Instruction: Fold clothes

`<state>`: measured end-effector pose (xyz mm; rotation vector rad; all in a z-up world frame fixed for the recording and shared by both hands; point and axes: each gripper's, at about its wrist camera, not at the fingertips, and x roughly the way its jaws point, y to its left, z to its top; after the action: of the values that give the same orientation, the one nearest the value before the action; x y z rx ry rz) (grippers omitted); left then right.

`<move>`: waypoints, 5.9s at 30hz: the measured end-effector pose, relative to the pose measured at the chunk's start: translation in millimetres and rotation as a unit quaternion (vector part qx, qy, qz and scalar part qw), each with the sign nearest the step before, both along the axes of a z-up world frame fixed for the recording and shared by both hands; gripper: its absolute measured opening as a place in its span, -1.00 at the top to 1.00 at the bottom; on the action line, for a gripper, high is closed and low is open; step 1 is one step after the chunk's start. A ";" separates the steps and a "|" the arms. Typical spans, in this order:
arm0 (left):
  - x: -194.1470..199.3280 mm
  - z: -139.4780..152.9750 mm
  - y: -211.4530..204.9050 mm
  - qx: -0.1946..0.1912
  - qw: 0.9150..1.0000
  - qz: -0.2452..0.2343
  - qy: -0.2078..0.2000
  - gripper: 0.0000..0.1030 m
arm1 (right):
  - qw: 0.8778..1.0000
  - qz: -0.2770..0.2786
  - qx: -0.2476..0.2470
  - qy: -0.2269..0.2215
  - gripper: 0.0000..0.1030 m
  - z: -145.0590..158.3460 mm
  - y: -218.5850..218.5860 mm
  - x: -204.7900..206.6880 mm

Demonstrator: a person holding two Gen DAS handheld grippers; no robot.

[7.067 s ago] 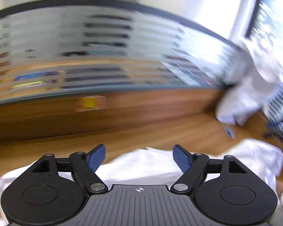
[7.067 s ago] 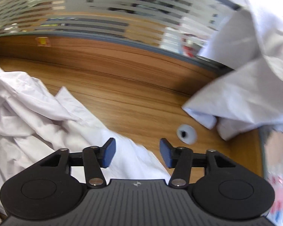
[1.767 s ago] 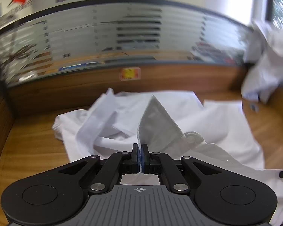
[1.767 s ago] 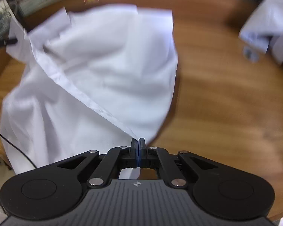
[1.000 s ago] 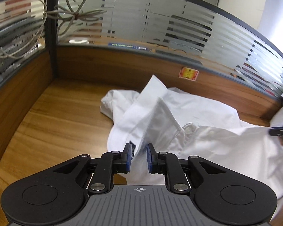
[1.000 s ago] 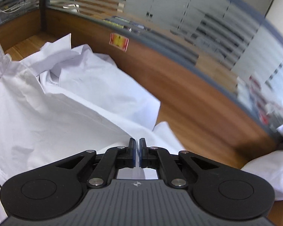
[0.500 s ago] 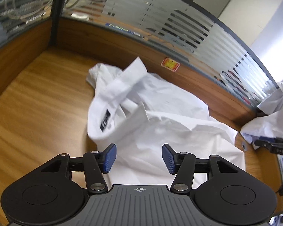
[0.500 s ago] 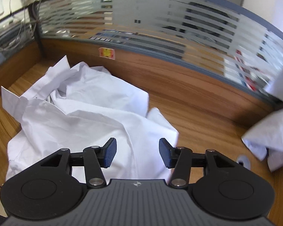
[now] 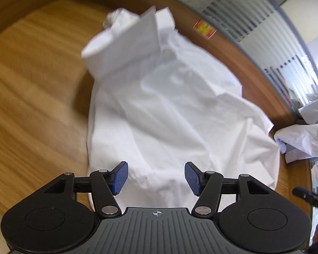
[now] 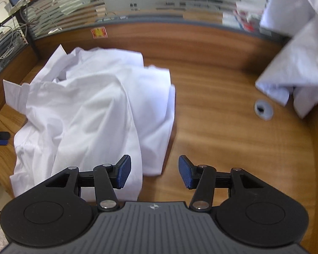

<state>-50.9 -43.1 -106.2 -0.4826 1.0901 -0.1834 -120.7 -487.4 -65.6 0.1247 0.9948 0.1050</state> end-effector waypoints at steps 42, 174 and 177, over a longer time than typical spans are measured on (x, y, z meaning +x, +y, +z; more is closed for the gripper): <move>-11.8 5.7 2.4 0.061 0.990 0.117 -0.043 0.89 | 0.979 0.187 0.048 0.059 0.81 -96.7 31.3 21.6; 148.6 11.7 160.0 0.309 0.929 0.191 -0.077 0.86 | 0.979 -0.168 0.109 -0.039 -0.35 -47.5 -31.0 152.2; 152.2 9.1 158.2 0.300 0.930 0.201 -0.065 0.85 | 0.974 -0.175 0.142 -0.023 -0.35 -68.3 -42.6 180.3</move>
<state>101.2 115.1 -97.1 -0.1284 0.8396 0.4657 59.6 -530.0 -133.9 0.5558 0.8946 -0.0735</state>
